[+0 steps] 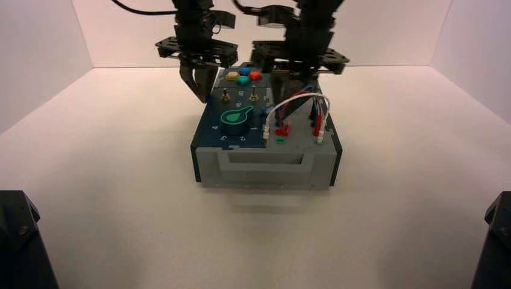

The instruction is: Rotate the box clockwise.

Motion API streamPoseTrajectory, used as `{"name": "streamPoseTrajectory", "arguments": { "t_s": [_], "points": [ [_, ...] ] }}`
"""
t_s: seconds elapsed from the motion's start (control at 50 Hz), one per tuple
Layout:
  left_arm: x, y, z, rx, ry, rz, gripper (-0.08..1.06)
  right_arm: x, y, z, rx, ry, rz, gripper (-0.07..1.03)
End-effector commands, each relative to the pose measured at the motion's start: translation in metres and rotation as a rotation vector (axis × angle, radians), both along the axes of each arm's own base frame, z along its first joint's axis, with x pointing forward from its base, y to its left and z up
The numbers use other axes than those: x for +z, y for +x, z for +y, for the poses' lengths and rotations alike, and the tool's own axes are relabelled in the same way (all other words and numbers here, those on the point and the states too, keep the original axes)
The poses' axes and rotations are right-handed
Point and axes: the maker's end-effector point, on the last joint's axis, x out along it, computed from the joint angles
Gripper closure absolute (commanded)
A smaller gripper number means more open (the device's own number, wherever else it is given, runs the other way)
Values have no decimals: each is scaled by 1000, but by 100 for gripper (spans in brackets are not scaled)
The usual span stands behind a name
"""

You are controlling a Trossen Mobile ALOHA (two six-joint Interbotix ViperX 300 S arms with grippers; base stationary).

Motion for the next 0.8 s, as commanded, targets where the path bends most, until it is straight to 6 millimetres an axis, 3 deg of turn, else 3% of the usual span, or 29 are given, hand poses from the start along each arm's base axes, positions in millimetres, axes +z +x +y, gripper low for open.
{"name": "streamPoseTrajectory", "arguments": {
  "t_s": [0.02,0.18,0.5,0.56,0.8],
  "points": [
    [19,2,4,2,-19,-46,101,2,0,-5,-7,3,-14,99],
    [44,-5,16,41,-44,-93,101,17,4,-13,-20,18,-53,99],
    [126,-22,31,65,-130,-259,101,82,10,-16,-43,114,-193,99],
    [142,-28,34,67,-141,-278,101,98,8,-18,-31,130,-234,99],
    [193,-49,44,64,-208,-407,101,129,-7,-39,15,135,-358,99]
  ]
}}
